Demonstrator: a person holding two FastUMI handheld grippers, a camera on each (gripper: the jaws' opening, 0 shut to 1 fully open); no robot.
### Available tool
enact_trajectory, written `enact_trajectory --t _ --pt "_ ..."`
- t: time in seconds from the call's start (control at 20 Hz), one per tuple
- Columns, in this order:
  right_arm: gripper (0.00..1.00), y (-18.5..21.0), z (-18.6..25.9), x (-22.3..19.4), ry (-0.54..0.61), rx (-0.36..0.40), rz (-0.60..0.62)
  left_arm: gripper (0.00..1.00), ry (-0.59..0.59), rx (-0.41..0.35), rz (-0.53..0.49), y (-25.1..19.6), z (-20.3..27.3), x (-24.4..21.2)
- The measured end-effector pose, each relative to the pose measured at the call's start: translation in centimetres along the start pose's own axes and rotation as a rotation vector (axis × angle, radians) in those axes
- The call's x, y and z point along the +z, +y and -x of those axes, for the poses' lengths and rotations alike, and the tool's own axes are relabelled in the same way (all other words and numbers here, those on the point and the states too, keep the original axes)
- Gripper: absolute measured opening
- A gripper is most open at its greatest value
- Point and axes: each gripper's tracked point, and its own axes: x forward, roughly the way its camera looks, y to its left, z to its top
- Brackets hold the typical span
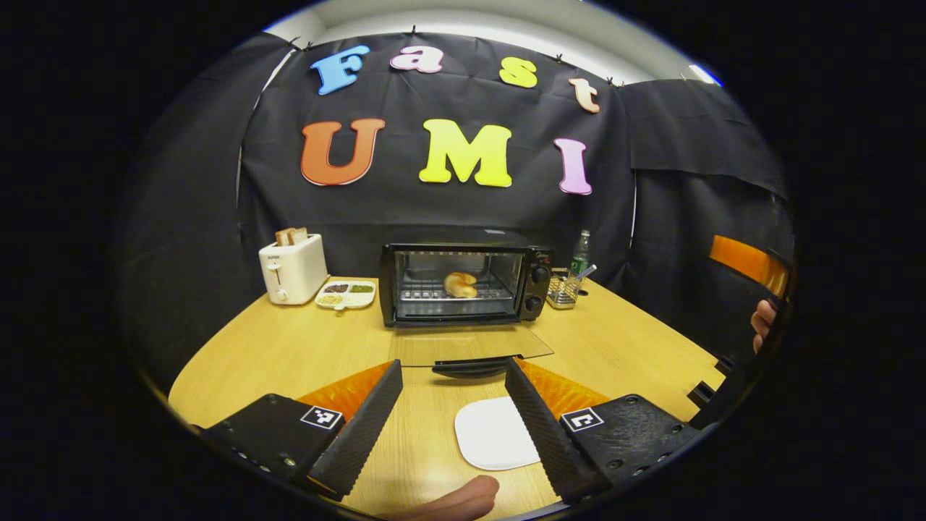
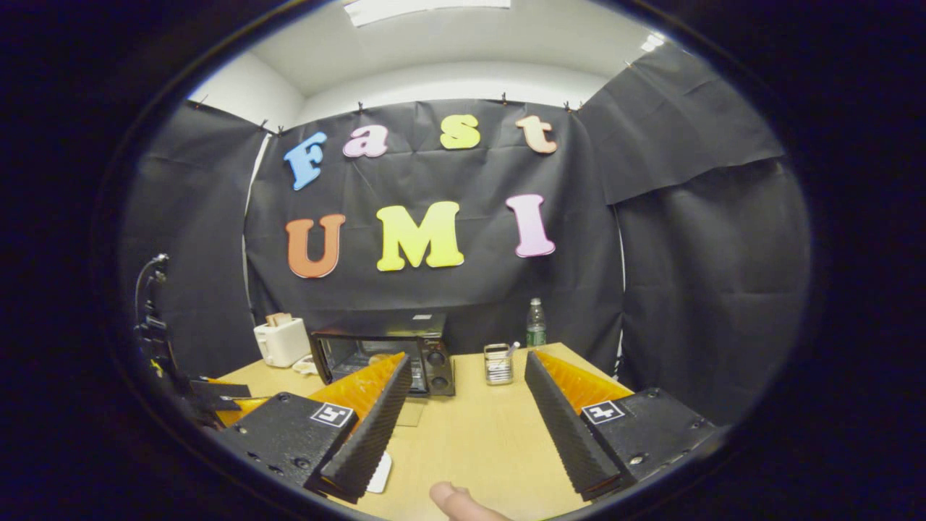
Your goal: Open the electric oven with the left hand, put the food in, and close the electric oven.
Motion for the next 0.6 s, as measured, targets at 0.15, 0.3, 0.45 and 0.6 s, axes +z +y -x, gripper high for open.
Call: enact_trajectory --t 0.15,0.3,0.45,0.6 --pt "0.96 -1.3 0.4 -0.1 0.003 -0.002 0.011 0.95 0.060 -0.014 -0.001 -1.0 -3.3 -1.4" --pt "0.96 -2.1 0.7 -0.2 -0.005 -0.003 0.015 0.95 0.147 -0.025 -0.002 -2.2 -5.8 -3.3" --pt "0.96 -2.1 0.9 0.0 -0.018 0.025 0.012 0.95 0.209 -0.032 0.001 -2.9 -7.1 -5.2" --pt "0.96 -2.3 1.0 -0.5 -0.016 0.044 0.006 0.95 0.255 -0.019 -0.001 -3.1 -8.6 -6.3"
